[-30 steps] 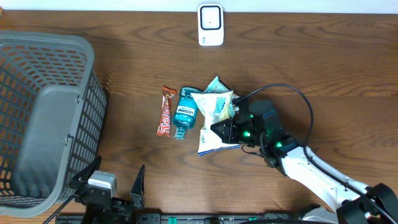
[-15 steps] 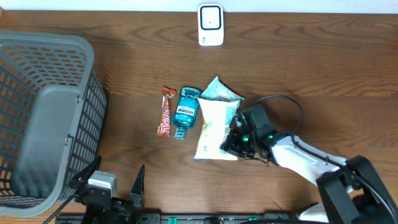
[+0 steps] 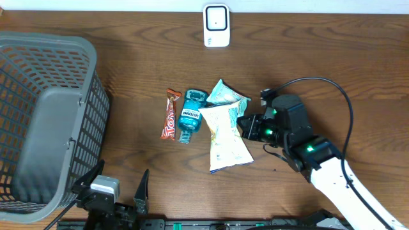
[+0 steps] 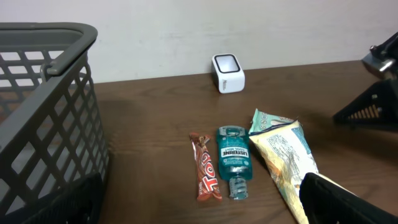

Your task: Scan the item barcode

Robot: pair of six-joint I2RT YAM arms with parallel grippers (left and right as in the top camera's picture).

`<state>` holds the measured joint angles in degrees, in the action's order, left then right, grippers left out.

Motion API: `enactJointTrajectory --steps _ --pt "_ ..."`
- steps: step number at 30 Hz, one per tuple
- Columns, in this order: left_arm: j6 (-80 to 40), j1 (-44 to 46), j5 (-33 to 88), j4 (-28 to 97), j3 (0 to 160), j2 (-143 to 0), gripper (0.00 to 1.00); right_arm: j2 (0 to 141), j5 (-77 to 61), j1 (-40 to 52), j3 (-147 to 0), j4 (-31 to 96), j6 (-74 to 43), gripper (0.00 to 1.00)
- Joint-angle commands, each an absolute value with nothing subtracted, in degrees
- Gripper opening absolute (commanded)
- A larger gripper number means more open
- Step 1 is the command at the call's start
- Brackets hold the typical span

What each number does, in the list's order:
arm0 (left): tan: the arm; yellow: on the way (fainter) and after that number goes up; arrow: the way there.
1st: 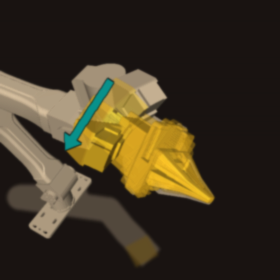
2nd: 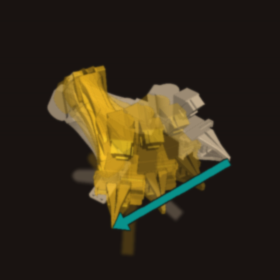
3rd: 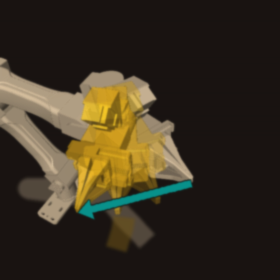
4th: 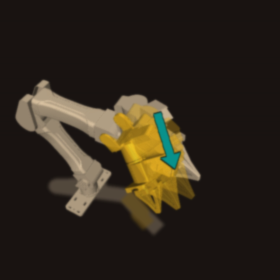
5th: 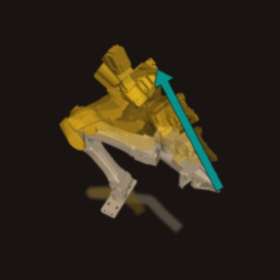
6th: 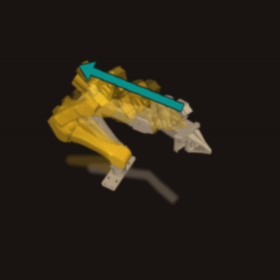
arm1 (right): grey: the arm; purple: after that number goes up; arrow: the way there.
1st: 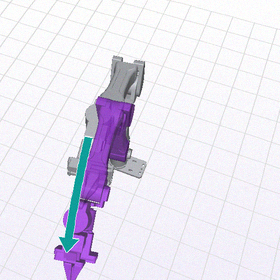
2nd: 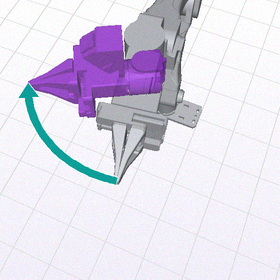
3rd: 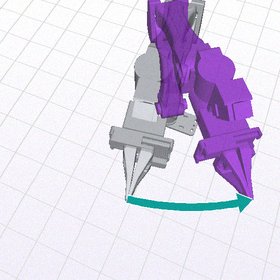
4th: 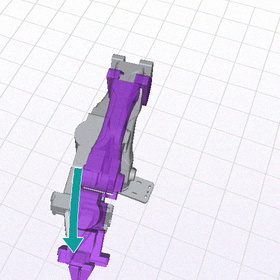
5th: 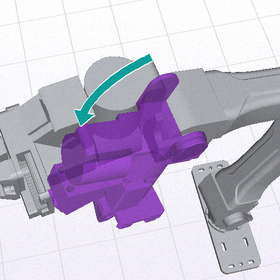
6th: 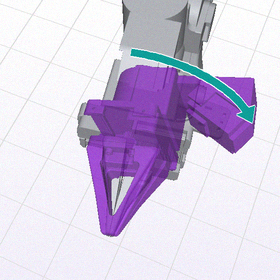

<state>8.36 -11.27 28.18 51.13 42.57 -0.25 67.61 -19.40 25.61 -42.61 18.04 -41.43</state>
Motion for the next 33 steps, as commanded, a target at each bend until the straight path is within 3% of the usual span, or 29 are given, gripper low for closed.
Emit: enactJointTrajectory --steps 1,16,27,33 --pt "8.3 -11.5 28.5 51.0 42.5 -0.2 1.00 72.0 -18.0 28.2 -42.3 18.2 -40.0 0.01" --pt "8.3 -11.5 28.5 51.0 42.5 -0.2 1.00 99.1 -19.6 30.9 -43.3 9.6 -44.1 0.01" --pt "8.3 -11.5 28.5 51.0 42.5 -0.2 1.00 88.4 -20.8 29.6 -58.8 23.6 -32.6 0.01" --pt "8.3 -11.5 28.5 51.0 42.5 -0.2 1.00 84.5 -18.6 32.5 -59.9 25.7 -32.1 0.01"
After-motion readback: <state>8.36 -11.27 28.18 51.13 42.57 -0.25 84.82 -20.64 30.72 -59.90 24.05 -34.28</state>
